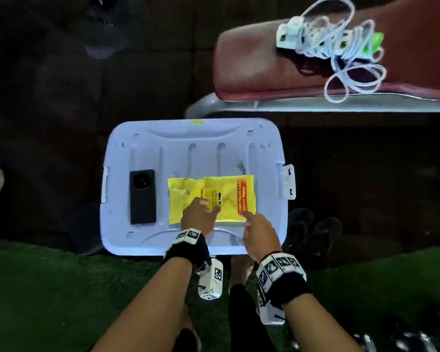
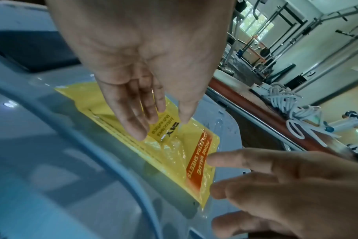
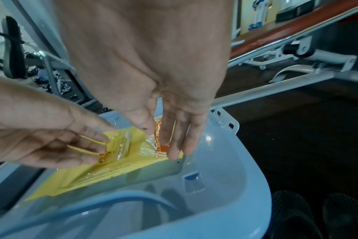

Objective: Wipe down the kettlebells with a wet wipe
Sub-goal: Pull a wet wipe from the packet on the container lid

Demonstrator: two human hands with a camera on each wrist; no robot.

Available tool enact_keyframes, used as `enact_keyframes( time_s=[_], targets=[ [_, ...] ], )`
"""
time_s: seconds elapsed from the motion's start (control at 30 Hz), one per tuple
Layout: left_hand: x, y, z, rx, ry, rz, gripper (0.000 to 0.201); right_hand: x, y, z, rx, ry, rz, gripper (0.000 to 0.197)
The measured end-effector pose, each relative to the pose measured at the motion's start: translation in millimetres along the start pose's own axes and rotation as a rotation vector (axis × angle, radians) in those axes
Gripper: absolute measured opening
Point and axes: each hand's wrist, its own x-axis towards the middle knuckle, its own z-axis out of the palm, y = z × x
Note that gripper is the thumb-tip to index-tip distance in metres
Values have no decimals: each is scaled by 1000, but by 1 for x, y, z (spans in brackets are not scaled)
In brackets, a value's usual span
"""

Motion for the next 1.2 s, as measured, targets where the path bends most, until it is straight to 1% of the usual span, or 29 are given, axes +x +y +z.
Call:
enact_keyframes(
  time_s=[0.07, 0.1, 0.13, 0.2, 0.23, 0.27, 0.33, 0.4, 0.47, 0.5, 0.53, 0.57, 0.67, 0.77, 0.87, 0.93, 1.03, 1.1, 1.2],
  targets=[
    [16, 7, 6, 30, 64, -48, 57, 22, 5, 0, -25, -43, -1, 56],
    [21, 9, 8, 81, 69, -47, 60, 30, 7, 1, -37, -49, -5, 58],
    [22, 13, 9, 136, 71, -34, 59, 36, 7, 0, -46, -51, -9, 58],
    [29, 13, 15, 223, 39, -3, 43, 48, 10, 4, -45, -24, -11, 53],
    [32, 11, 16, 232, 20, 20, 33, 51, 12, 5, -45, -12, -16, 50],
    [33, 10, 16, 222, 4, 54, 27, 53, 12, 6, -47, 0, -19, 49],
    [33, 5, 12, 166, 10, 130, 26, 58, 16, 9, -55, 15, -20, 48],
    [27, -6, 7, 150, 125, 210, 29, 61, 16, 12, -49, 58, -14, 44],
    [16, -21, -1, 133, 260, 192, 26, 63, 13, 15, -13, 141, -41, 36],
    [11, -27, -5, 97, 312, 173, 23, 63, 9, 17, 15, 191, -80, 32],
    [9, -33, -9, 52, 347, 165, 21, 65, 3, 20, 36, 230, -122, 27],
    [8, -37, -12, 4, 348, 168, 20, 67, -5, 24, 49, 247, -166, 24],
    [12, -47, -18, -123, 243, 189, 18, 76, -30, 38, 51, 197, -261, 21],
    [18, -57, -24, -133, 198, 168, 19, 85, -48, 52, 27, 170, -275, 22],
    [21, -68, -31, -156, 145, 185, 25, 93, -56, 64, -26, 152, -274, 19],
    [24, -72, -34, -169, 101, 184, 24, 99, -57, 67, 4, 111, -216, 21],
    [27, -77, -37, -183, 57, 199, 18, 109, -55, 69, 165, 16, -64, 20],
    [29, -78, -39, -201, 36, 213, 17, 113, -53, 71, 307, -26, -13, 16],
    [29, -77, -38, -218, -14, 217, 23, 116, -51, 73, 484, -93, 65, 28]
  ],
)
